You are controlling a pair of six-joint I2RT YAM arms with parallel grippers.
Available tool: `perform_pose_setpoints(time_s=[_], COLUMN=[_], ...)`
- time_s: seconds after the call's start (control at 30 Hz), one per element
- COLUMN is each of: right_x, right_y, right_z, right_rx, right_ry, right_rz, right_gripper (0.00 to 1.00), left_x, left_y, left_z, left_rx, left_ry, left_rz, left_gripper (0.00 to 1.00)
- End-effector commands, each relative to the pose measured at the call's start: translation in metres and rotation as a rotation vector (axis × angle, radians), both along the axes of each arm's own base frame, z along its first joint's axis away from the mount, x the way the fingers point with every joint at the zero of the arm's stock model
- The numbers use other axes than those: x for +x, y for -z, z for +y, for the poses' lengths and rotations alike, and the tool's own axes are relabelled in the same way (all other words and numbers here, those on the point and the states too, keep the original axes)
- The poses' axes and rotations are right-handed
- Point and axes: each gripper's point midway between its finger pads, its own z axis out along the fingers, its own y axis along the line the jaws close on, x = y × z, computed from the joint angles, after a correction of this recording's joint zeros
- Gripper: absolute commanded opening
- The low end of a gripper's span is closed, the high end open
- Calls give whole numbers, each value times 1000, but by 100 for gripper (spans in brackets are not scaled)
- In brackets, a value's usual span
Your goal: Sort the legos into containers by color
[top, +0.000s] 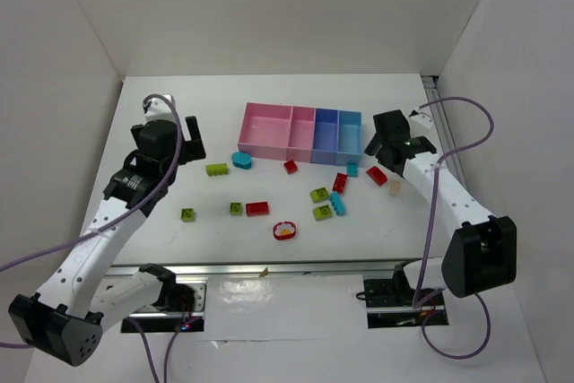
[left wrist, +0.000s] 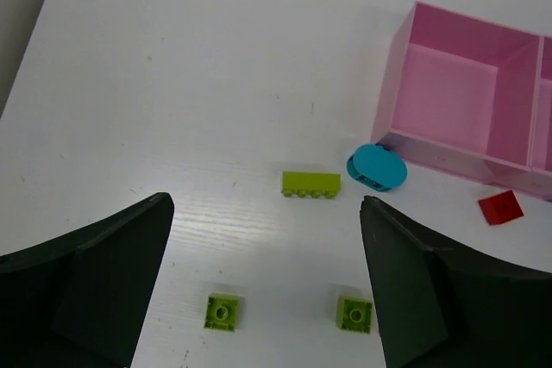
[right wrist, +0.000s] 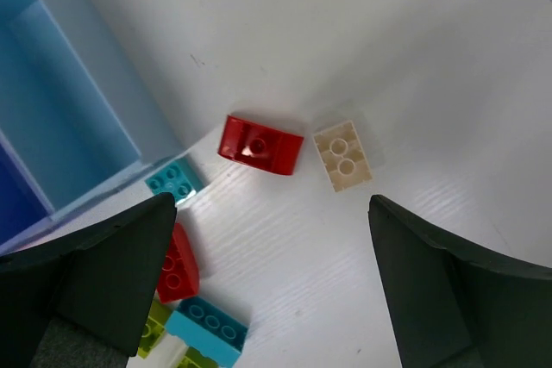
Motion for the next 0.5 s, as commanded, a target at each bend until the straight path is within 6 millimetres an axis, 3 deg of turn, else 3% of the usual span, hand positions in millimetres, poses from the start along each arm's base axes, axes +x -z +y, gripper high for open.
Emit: perform_pose_setpoints(time_s=[0.0,0.2,0.37,0.47], right_x=[-24,-50,-65,-67], right_y=[9,20,35,47], right_z=[-11,-19,-8,-8], right_rx=[-29,-26,52,56], right_ry=[66,107,35,6], right_rz=[54,73,26,59], right_gripper=[100,100,100,93], left_x=[-6,-13,-15,-12], left_y=[-14,-8,4,5], left_z=[-13,-23,-39,-52], left_rx=[-25,-94,-124,-131], left_ry=[88,85,155,216], left_rz=[-11,56,139,160], left_gripper=[100,100,100,97])
